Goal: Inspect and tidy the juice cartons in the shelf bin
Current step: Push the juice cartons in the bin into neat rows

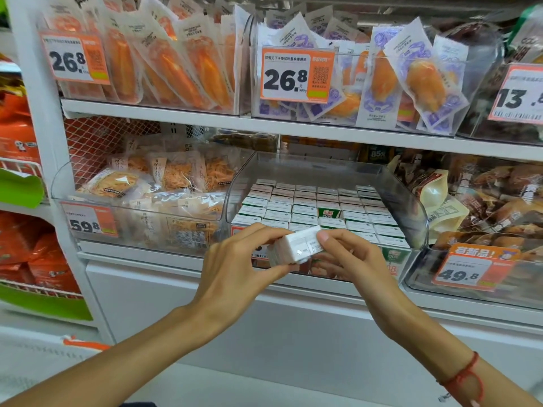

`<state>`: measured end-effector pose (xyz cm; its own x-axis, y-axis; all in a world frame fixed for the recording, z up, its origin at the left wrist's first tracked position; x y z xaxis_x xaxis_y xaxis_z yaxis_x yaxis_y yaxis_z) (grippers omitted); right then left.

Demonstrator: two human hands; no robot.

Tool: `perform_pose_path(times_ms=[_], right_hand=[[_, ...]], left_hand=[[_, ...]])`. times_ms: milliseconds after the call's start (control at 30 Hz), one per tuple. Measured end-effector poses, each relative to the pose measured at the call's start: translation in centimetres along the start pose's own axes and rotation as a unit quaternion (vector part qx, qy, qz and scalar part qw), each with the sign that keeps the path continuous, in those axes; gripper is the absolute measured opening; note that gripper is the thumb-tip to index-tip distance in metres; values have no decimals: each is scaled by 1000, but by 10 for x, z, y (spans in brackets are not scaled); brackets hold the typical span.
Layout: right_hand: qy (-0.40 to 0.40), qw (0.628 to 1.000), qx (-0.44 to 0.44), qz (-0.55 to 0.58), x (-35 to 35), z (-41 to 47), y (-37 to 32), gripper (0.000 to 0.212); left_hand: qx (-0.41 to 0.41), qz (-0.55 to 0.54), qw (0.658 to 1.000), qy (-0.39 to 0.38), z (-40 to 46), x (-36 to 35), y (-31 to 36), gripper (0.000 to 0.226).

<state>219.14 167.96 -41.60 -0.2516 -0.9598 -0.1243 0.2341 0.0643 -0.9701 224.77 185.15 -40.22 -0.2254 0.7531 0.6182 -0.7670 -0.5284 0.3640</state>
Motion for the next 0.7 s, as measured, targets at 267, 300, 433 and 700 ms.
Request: perform_pose_path(times_ms=[267,300,433,700], right_hand=[[-33,998,40,-47,1,0,-3,28],[-51,995,52,-63,-1,-1,-4,28],[-98,982,65,-149,-9,-2,1,45],[-70,987,72,-127,-14,-2,-1,43]], left_hand=[[167,-278,939,-117,-1,-23,-11,36],[209,-322,914,-134,-3,-28,-15,32],[328,-474,797,-180,-11,-38,-20,39],[432,-479,736,-205,-18,-41,-29,49]])
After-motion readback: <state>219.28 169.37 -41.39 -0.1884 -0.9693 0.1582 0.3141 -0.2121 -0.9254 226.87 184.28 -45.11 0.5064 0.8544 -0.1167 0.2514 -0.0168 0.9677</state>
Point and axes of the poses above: each hand's wrist, its own z-axis towards the middle knuckle, its own x-axis out of the back of the hand, y = z × x, the point moved 6 cm from there along z, towards the middle knuckle, and after that the axes turned 13 degrees about z, right-handed, at the moved point
